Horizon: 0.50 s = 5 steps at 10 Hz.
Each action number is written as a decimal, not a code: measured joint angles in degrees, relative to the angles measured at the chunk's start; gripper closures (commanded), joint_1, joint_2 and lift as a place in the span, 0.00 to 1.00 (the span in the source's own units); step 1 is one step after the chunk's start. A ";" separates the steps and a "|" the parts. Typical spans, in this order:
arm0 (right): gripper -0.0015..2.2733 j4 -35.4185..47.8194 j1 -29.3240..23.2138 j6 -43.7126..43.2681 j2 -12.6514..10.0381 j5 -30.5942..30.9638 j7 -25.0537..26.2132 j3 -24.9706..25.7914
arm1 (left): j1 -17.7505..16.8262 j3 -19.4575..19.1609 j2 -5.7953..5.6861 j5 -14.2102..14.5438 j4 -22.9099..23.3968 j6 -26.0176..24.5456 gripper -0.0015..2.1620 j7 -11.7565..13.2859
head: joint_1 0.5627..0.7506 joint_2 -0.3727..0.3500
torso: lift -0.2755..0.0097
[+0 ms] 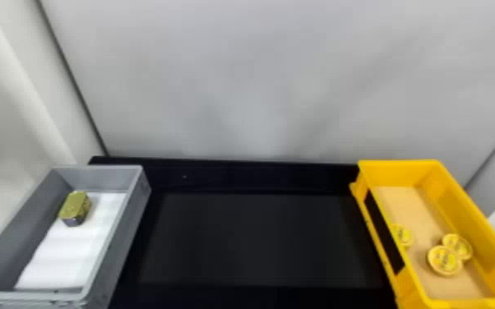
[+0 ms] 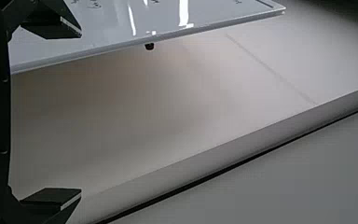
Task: Pick up the round yellow can and place it in the yellow rectangular box
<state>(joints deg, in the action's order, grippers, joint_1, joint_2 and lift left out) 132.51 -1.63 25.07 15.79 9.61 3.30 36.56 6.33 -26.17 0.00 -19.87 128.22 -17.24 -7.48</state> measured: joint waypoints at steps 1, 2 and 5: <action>0.05 0.75 -0.07 1.31 0.01 -0.40 0.12 0.03 | 0.14 -0.33 0.00 0.00 0.21 0.00 0.04 0.00 | 0.70 0.53 | 0.77; 0.07 1.48 -0.07 2.76 0.06 -0.78 0.09 0.19 | 0.23 -0.54 0.00 0.00 0.33 0.02 0.04 0.00 | 0.70 0.53 | 0.77; 0.07 3.63 0.25 7.90 0.34 -1.42 0.51 0.57 | 0.28 -0.60 0.00 0.00 0.44 0.09 0.04 0.00 | 0.70 0.53 | 0.77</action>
